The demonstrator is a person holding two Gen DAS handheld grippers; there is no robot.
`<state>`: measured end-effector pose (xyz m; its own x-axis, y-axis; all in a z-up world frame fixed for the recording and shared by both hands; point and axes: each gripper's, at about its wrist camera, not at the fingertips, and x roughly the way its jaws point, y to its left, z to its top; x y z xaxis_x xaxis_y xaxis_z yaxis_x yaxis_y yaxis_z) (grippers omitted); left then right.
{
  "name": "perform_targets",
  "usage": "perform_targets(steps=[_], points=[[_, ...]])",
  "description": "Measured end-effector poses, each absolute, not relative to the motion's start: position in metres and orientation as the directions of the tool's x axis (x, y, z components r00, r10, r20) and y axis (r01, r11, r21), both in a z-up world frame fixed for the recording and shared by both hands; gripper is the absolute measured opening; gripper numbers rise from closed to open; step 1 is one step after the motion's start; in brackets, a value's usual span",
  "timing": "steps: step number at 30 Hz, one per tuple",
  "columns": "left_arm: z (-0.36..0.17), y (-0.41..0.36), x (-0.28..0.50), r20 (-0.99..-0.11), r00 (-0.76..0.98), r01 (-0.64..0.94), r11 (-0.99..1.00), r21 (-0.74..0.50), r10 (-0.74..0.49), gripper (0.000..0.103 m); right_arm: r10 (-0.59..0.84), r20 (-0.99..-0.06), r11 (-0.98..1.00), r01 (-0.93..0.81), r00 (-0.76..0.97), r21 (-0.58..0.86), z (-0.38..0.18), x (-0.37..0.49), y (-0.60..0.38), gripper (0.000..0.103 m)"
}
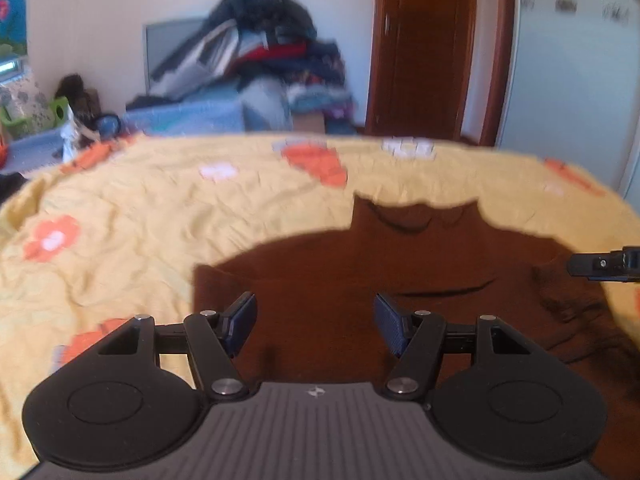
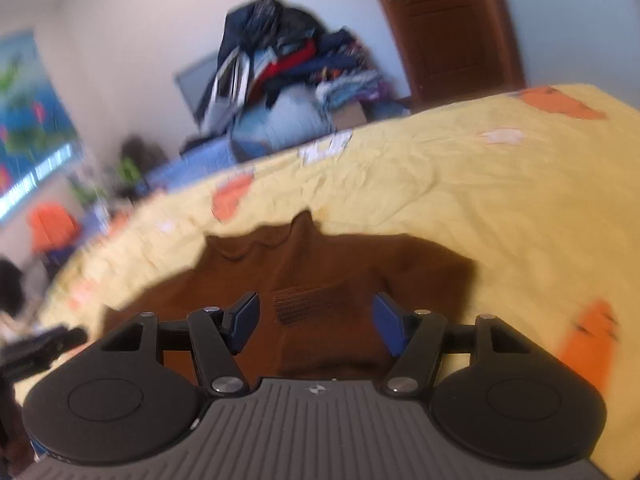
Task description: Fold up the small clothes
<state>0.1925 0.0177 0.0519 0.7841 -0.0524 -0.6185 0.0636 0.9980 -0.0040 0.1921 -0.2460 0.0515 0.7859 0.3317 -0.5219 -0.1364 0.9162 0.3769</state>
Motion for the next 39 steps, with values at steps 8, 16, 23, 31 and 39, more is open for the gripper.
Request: perform_targets(steps=[8, 16, 23, 31, 39], points=[[0.011, 0.047, 0.194, -0.631, 0.771, 0.083, 0.996, -0.030, -0.083, 0.079, 0.333, -0.556, 0.943, -0.249, 0.761, 0.223, 0.015, 0.191, -0.237, 0.058], [0.063, 0.044, 0.111, -0.556, 0.810, 0.141, 0.982, -0.123, -0.186, 0.077, 0.332, -0.525, 0.942, -0.246, 0.784, 0.230, 0.051, 0.148, -0.212, 0.078], [0.075, 0.031, 0.011, -0.533, 0.808, 0.290, 0.957, -0.010, -0.250, 0.080, 0.411, -0.509, 0.912, -0.340, 0.757, 0.231, 0.069, 0.068, -0.216, 0.088], [0.023, 0.042, -0.049, -0.698, 0.645, 0.312, 0.941, -0.129, -0.310, 0.080, 0.437, -0.612, 0.900, -0.314, 0.659, 0.304, 0.035, -0.019, -0.238, 0.100], [0.054, 0.076, -0.084, -0.629, 0.715, 0.238, 0.952, -0.193, -0.306, 0.080, 0.360, -0.627, 0.933, -0.271, 0.691, 0.237, 0.027, -0.086, -0.249, 0.101]])
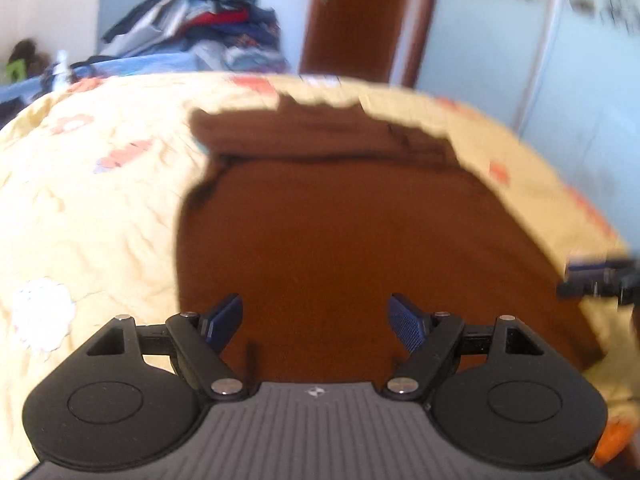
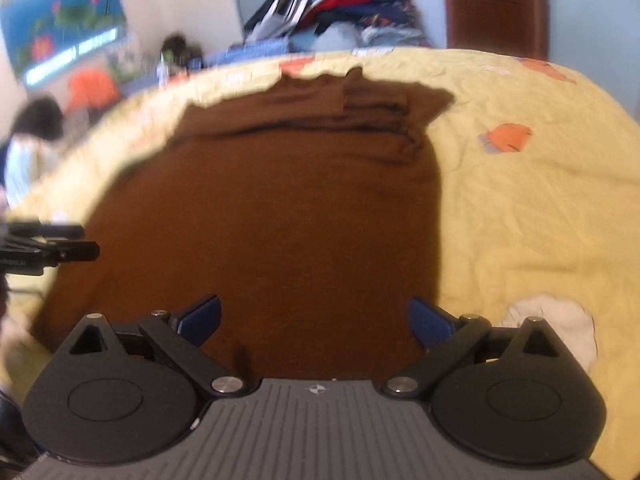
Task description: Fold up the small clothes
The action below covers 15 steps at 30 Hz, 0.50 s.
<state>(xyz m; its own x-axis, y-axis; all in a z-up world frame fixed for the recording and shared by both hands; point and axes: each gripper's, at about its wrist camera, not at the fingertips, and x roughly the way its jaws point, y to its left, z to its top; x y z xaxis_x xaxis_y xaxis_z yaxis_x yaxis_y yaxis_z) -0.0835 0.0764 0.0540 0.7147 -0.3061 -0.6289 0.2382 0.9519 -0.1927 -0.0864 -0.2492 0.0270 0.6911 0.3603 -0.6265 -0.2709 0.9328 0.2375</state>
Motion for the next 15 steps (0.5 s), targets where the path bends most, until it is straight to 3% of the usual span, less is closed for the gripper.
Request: perform_targets(steps=[6, 10, 13, 15], points=[[0.077, 0.138, -0.087, -0.571, 0.720, 0.102, 0.874, -0.475, -0.394, 0.081, 0.400, -0.607, 0.908, -0.210, 0.687, 0.362, 0.036, -0.103, -0.270, 0.101], [0.056, 0.176, -0.085, -0.546, 0.602, 0.017, 0.693, -0.721, -0.583, 0.081, 0.439, -0.626, 0.872, -0.136, 0.645, 0.471, 0.030, -0.101, -0.288, 0.101], [0.032, 0.181, -0.093, -0.576, 0.528, -0.037, 0.661, -0.749, -0.624, 0.081, 0.528, -0.629, 0.790, -0.059, 0.570, 0.610, 0.016, -0.102, -0.301, 0.101], [0.018, 0.173, -0.098, -0.611, 0.483, -0.055, 0.675, -0.736, -0.627, 0.081, 0.620, -0.573, 0.700, -0.049, 0.535, 0.712, 0.006, -0.106, -0.310, 0.103]])
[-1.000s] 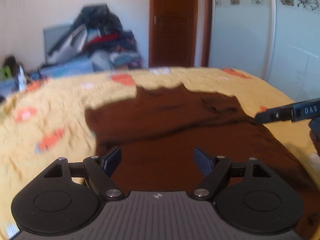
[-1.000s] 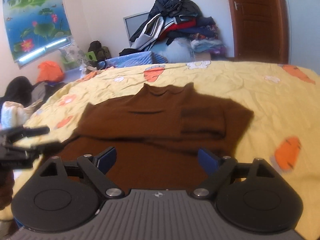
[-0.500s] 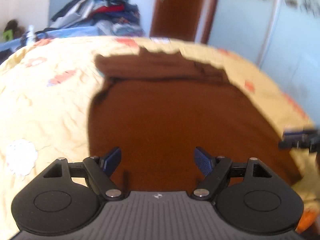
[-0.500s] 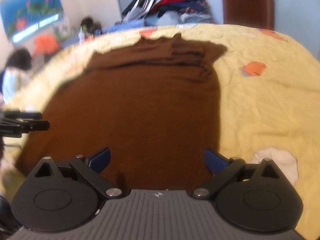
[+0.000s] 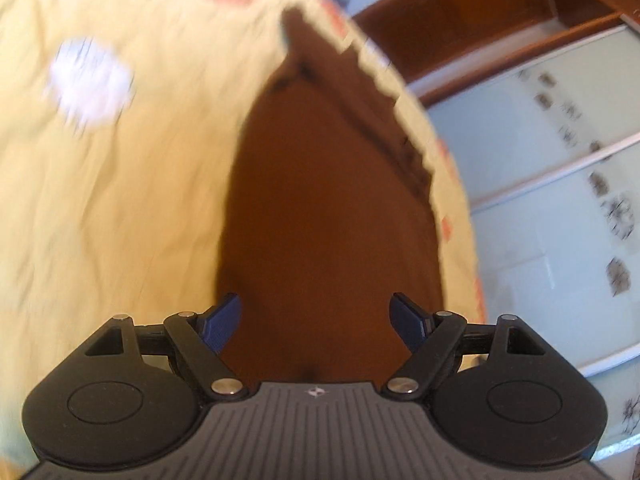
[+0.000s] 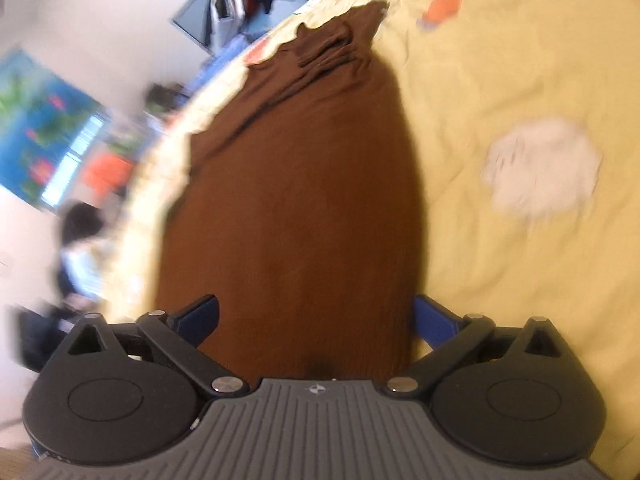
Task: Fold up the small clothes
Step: 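Smooth the folded sweater strip with both grippers open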
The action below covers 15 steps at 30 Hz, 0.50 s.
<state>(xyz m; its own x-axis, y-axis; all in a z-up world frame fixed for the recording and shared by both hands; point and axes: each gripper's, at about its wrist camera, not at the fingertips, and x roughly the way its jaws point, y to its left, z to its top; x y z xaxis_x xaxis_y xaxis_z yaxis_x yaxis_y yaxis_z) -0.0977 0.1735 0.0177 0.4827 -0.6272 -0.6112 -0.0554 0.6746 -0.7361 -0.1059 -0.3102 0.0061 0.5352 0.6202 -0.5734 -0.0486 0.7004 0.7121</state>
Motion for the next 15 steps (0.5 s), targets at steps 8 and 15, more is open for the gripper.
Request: perform_targets(steps=[8, 15], points=[[0.007, 0.155, -0.095, -0.586, 0.410, -0.018, 0.636, -0.771, -0.699, 0.081, 0.777, -0.444, 0.480, 0.037, 0.446, 0.877, -0.014, -0.107, -0.324, 0.103], [0.007, 0.158, -0.085, -0.590, 0.409, -0.032, 0.635, -0.772, -0.696, 0.079, 0.754, -0.461, 0.506, 0.035, 0.467, 0.862, -0.011, -0.111, -0.323, 0.075]])
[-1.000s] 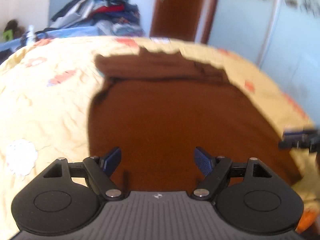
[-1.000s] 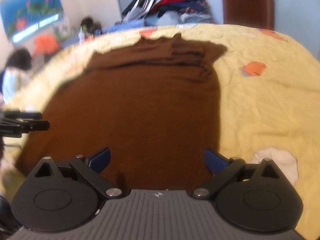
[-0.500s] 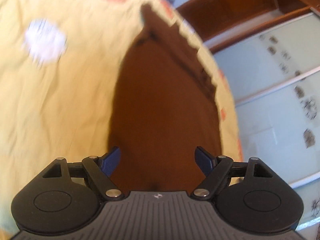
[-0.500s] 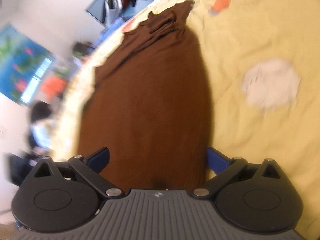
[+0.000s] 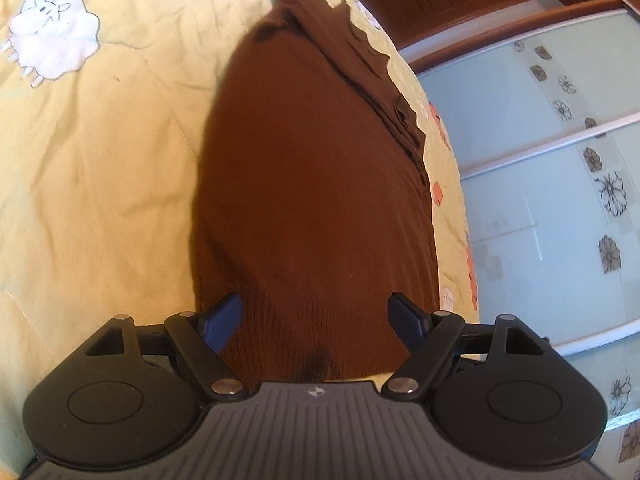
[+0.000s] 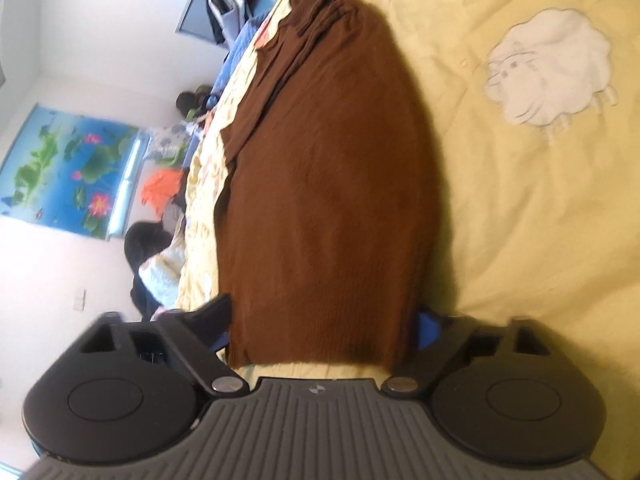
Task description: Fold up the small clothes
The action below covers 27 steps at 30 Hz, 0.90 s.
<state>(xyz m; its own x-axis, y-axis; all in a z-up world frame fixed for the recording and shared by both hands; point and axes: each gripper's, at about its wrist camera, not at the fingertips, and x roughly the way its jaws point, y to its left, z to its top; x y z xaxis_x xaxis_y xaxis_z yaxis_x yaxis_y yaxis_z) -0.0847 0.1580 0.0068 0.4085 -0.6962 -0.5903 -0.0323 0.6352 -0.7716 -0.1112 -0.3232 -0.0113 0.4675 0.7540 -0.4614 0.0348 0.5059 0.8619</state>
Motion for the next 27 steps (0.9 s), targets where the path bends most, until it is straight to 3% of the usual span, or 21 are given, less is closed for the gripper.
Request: perform_targets(steps=[2, 4, 6, 10, 15, 17, 18, 19, 20, 22, 23, 24, 27], points=[[0.008, 0.160, -0.085, -0.596, 0.403, -0.034, 0.639, -0.768, -0.695, 0.079, 0.737, -0.474, 0.519, 0.046, 0.483, 0.854, -0.014, -0.113, -0.327, 0.061], [0.010, 0.158, -0.084, -0.606, 0.392, -0.020, 0.652, -0.758, -0.692, 0.079, 0.735, -0.473, 0.516, 0.053, 0.486, 0.855, -0.018, -0.112, -0.331, 0.057], [0.013, 0.157, -0.084, -0.627, 0.389, -0.014, 0.676, -0.737, -0.675, 0.079, 0.726, -0.487, 0.536, 0.044, 0.485, 0.843, -0.019, -0.112, -0.330, 0.045], [0.024, 0.170, -0.087, -0.629, 0.448, -0.021, 0.696, -0.718, -0.635, 0.079, 0.732, -0.497, 0.537, 0.054, 0.466, 0.842, -0.022, -0.107, -0.332, 0.045], [0.013, 0.172, -0.084, -0.662, 0.415, -0.060, 0.707, -0.705, -0.624, 0.078, 0.759, -0.469, 0.504, 0.049, 0.451, 0.863, -0.024, -0.096, -0.330, 0.059], [0.012, 0.168, -0.083, -0.658, 0.404, -0.052, 0.702, -0.710, -0.635, 0.078, 0.761, -0.468, 0.504, 0.046, 0.448, 0.863, -0.023, -0.093, -0.328, 0.059], [0.011, 0.165, -0.082, -0.654, 0.391, -0.047, 0.696, -0.717, -0.647, 0.071, 0.762, -0.470, 0.506, 0.043, 0.446, 0.861, -0.022, -0.091, -0.326, 0.059], [0.009, 0.162, -0.081, -0.660, 0.374, -0.042, 0.699, -0.714, -0.651, 0.051, 0.762, -0.471, 0.509, 0.040, 0.444, 0.860, -0.022, -0.090, -0.324, 0.060], [0.007, 0.157, -0.079, -0.677, 0.354, -0.041, 0.713, -0.700, -0.645, 0.040, 0.763, -0.471, 0.512, 0.031, 0.443, 0.859, -0.021, -0.089, -0.322, 0.058], [0.006, 0.152, -0.075, -0.708, 0.339, -0.031, 0.745, -0.666, -0.619, 0.020, 0.759, -0.482, 0.527, 0.022, 0.437, 0.850, -0.021, -0.088, -0.319, 0.046], [0.007, 0.152, -0.073, -0.716, 0.336, -0.032, 0.753, -0.658, -0.611, 0.018, 0.749, -0.501, 0.548, 0.019, 0.435, 0.836, -0.022, -0.087, -0.317, 0.026], [0.008, 0.152, -0.072, -0.721, 0.335, -0.030, 0.758, -0.651, -0.606, 0.015, 0.736, -0.519, 0.572, 0.011, 0.434, 0.820, -0.021, -0.086, -0.315, 0.016], [0.020, 0.151, -0.067, -0.718, 0.362, 0.006, 0.771, -0.637, -0.595, 0.012, 0.741, -0.485, 0.556, -0.020, 0.464, 0.831, -0.019, -0.087, -0.315, 0.015]])
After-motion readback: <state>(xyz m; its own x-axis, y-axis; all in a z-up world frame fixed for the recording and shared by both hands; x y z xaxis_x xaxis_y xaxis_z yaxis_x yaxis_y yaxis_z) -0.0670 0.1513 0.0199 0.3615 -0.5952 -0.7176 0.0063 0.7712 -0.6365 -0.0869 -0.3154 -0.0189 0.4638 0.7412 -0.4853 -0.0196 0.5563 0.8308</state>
